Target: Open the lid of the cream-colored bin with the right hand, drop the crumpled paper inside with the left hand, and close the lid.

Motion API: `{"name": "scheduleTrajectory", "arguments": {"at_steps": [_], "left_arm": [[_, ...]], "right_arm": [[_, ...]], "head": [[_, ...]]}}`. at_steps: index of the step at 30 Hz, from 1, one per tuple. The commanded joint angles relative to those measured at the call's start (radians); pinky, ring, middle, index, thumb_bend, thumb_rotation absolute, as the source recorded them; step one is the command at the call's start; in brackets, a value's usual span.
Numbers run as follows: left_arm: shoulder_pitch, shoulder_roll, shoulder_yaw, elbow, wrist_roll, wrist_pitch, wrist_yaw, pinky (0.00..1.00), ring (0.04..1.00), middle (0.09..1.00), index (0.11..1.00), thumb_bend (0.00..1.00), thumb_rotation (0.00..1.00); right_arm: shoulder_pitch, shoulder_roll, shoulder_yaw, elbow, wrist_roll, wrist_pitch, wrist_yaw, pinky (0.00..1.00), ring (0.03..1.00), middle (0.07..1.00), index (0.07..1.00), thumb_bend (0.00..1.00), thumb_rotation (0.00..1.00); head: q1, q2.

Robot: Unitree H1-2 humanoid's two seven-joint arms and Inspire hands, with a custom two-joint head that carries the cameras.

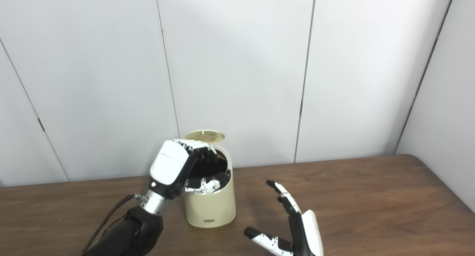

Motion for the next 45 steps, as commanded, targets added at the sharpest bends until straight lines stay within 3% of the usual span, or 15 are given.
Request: {"name": "scheduleTrajectory", "arguments": {"at_steps": [1,4,15,23,28,35,40,45], "left_arm": [[-0.024,0.018,-0.002,-0.034,-0.007,-0.017,0.037,0.18,0.221,0.287,0.42,0.66,0.12],[-0.023,0.022,-0.018,-0.033,-0.011,-0.02,0.068,0.16,0.195,0.255,0.464,0.53,0.06],[0.016,0.039,-0.031,-0.076,-0.049,-0.02,0.093,0.15,0.199,0.262,0.471,0.51,0.04],[0.145,0.063,0.014,-0.271,-0.181,-0.02,0.066,0.16,0.196,0.266,0.471,0.51,0.04],[0.241,0.076,0.076,-0.399,-0.3,-0.02,0.02,0.15,0.186,0.261,0.471,0.51,0.04],[0.414,0.044,0.266,-0.577,-0.55,-0.014,-0.172,0.11,0.151,0.229,0.471,0.51,0.05],[0.54,0.039,0.352,-0.632,-0.709,-0.012,-0.309,0.14,0.188,0.266,0.474,0.51,0.05],[0.642,0.031,0.423,-0.65,-0.769,-0.001,-0.406,0.22,0.271,0.325,0.476,0.51,0.05]], "right_arm": [[0.064,0.056,0.032,0.055,0.004,-0.004,-0.002,0.81,0.875,0.883,0.854,0.83,0.73],[0.059,0.052,0.032,0.059,0.004,-0.003,-0.001,0.81,0.874,0.883,0.852,0.82,0.73],[0.046,0.036,0.022,0.075,0.019,-0.015,0.0,0.8,0.872,0.879,0.844,0.81,0.71],[0.044,0.008,0.01,0.082,0.034,-0.027,0.003,0.8,0.869,0.876,0.838,0.78,0.69],[0.042,-0.01,0.0,0.087,0.047,-0.028,0.008,0.81,0.867,0.877,0.845,0.78,0.7],[0.04,-0.037,-0.021,0.104,0.102,-0.052,0.028,0.81,0.873,0.883,0.85,0.81,0.71],[0.045,-0.062,-0.028,0.101,0.138,-0.062,0.053,0.83,0.884,0.892,0.861,0.77,0.7],[0.047,-0.079,-0.039,0.095,0.133,-0.053,0.061,0.8,0.872,0.886,0.863,0.77,0.73]], "head": [[0.0,-0.002],[0.003,-0.003],[0.017,-0.007],[0.044,-0.007],[0.064,-0.009],[0.099,-0.009],[0.12,0.001],[0.131,0.009]]}}
